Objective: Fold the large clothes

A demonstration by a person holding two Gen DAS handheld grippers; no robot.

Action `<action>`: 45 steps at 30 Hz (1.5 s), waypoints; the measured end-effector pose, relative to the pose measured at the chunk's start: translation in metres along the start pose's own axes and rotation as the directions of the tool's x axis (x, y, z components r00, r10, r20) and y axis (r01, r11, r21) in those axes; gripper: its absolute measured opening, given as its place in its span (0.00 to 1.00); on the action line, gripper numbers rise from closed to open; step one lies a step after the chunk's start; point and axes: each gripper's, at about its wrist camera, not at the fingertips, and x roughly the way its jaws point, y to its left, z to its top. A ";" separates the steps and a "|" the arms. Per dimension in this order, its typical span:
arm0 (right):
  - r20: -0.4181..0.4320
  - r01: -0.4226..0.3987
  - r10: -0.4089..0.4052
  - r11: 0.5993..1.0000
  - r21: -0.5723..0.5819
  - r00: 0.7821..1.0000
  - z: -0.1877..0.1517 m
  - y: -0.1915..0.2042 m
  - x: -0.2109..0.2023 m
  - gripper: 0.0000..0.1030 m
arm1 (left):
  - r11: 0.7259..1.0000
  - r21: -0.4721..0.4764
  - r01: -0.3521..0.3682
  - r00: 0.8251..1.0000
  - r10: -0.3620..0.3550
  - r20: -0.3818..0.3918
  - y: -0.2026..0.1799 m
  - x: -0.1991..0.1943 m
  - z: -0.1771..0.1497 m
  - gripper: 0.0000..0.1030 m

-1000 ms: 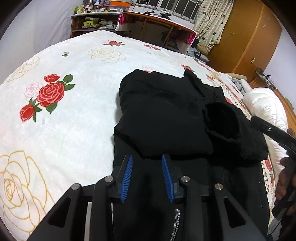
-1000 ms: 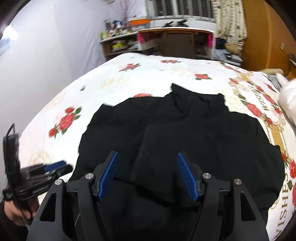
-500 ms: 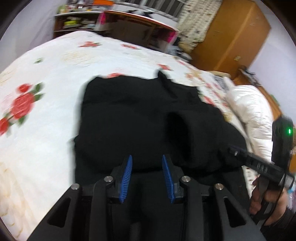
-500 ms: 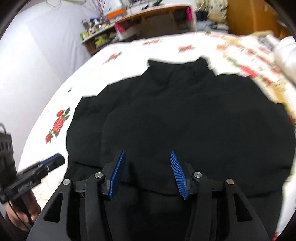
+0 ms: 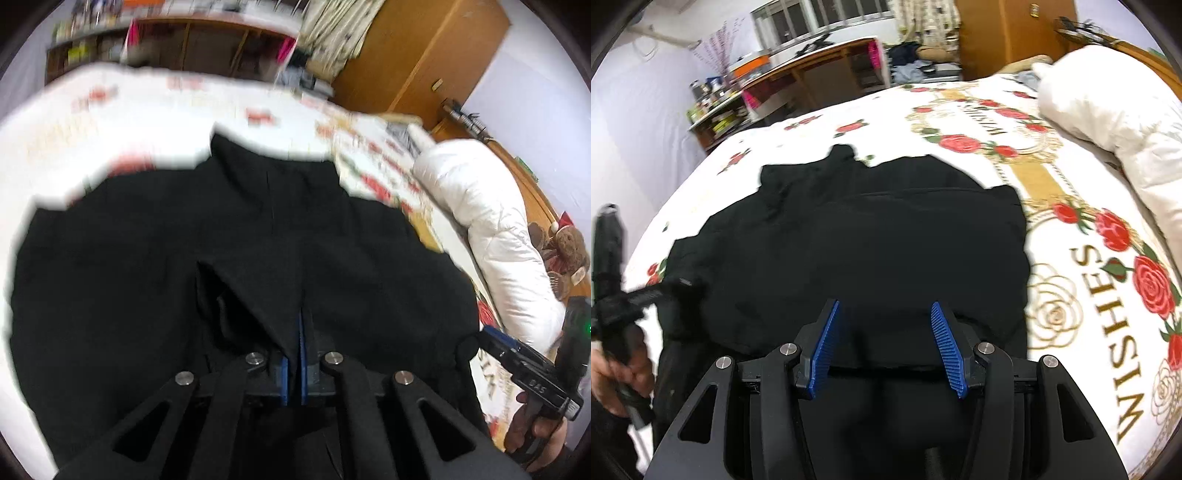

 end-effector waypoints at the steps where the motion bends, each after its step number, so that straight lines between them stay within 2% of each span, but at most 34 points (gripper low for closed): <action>1: 0.009 0.009 -0.009 1.000 0.005 1.000 0.001 -0.005 -0.001 0.50 | 1.000 0.022 -0.018 0.999 0.017 0.035 -0.003 -0.009 0.007 0.04; 4: 0.045 0.029 -0.030 0.999 0.040 0.999 0.004 -0.022 -0.002 0.50 | 0.997 0.042 -0.057 0.997 0.055 0.062 -0.004 -0.012 0.021 0.04; 6: 0.040 0.043 -0.045 0.998 0.053 0.998 0.006 -0.030 0.007 0.50 | 0.996 0.031 -0.080 0.997 0.079 0.027 0.003 0.002 0.020 0.04; 10: -0.101 0.059 -0.052 0.996 0.065 0.994 -0.003 -0.044 0.053 0.50 | 0.994 -0.026 -0.108 0.993 0.107 -0.048 0.025 0.029 0.002 0.04; 12: -0.123 0.062 -0.058 0.997 0.036 0.991 -0.008 -0.043 0.062 0.50 | 0.993 -0.045 -0.106 0.993 0.103 -0.051 0.029 0.029 -0.005 0.04; 16: -0.107 0.072 -0.071 0.997 0.005 0.992 -0.008 -0.034 0.054 0.50 | 0.993 -0.029 -0.118 0.993 0.117 -0.031 0.026 0.021 -0.005 0.04; 21: -0.020 0.061 -0.061 0.998 -0.007 0.998 0.005 -0.031 0.029 0.50 | 0.991 -0.048 -0.125 0.992 0.125 -0.003 0.031 0.003 -0.004 0.04; 26: 0.009 0.048 -0.047 0.998 -0.037 0.999 0.023 -0.030 0.028 0.50 | 0.990 -0.062 -0.123 0.992 0.122 -0.021 0.039 0.005 -0.005 0.04; 28: 0.004 0.054 -0.054 0.998 -0.041 0.999 0.026 -0.030 0.040 0.50 | 0.989 -0.053 -0.138 0.990 0.135 -0.044 0.040 0.014 -0.004 0.04; 31: -0.101 0.064 -0.066 0.998 -0.019 0.993 0.020 -0.040 0.076 0.50 | 0.990 -0.075 -0.117 0.993 0.115 -0.036 0.043 0.007 -0.003 0.06; 32: -0.116 0.058 -0.059 0.998 -0.009 0.991 0.018 -0.043 0.081 0.50 | 0.989 -0.067 -0.130 0.991 0.129 -0.020 0.041 0.000 -0.004 0.09; 35: -0.091 0.066 -0.067 0.998 -0.010 0.994 0.020 -0.043 0.065 0.50 | 0.987 -0.047 -0.152 0.988 0.153 0.014 0.038 -0.023 -0.008 0.09; 37: -0.044 0.067 -0.067 0.998 -0.009 0.997 0.024 -0.043 0.046 0.50 | 0.986 -0.031 -0.163 0.986 0.164 0.031 0.031 -0.035 -0.009 0.09; 40: 0.018 0.072 -0.071 0.997 -0.026 0.997 0.036 -0.041 0.026 0.50 | 0.986 0.023 -0.166 0.984 0.164 0.065 0.010 -0.040 0.001 0.09; 42: 0.033 0.075 -0.074 0.997 -0.025 0.997 0.047 -0.042 0.024 0.50 | 0.978 0.057 -0.200 0.976 0.194 0.094 0.000 -0.039 0.013 0.09; 43: 0.030 0.078 -0.077 0.997 -0.025 0.997 0.051 -0.043 0.026 0.50 | 0.974 0.045 -0.223 0.971 0.218 0.097 0.001 -0.037 0.020 0.10; 45: 0.017 0.078 -0.078 0.997 -0.027 0.997 0.056 -0.044 0.035 0.50 | 0.975 -0.010 -0.221 0.974 0.222 0.053 0.016 -0.029 0.024 0.11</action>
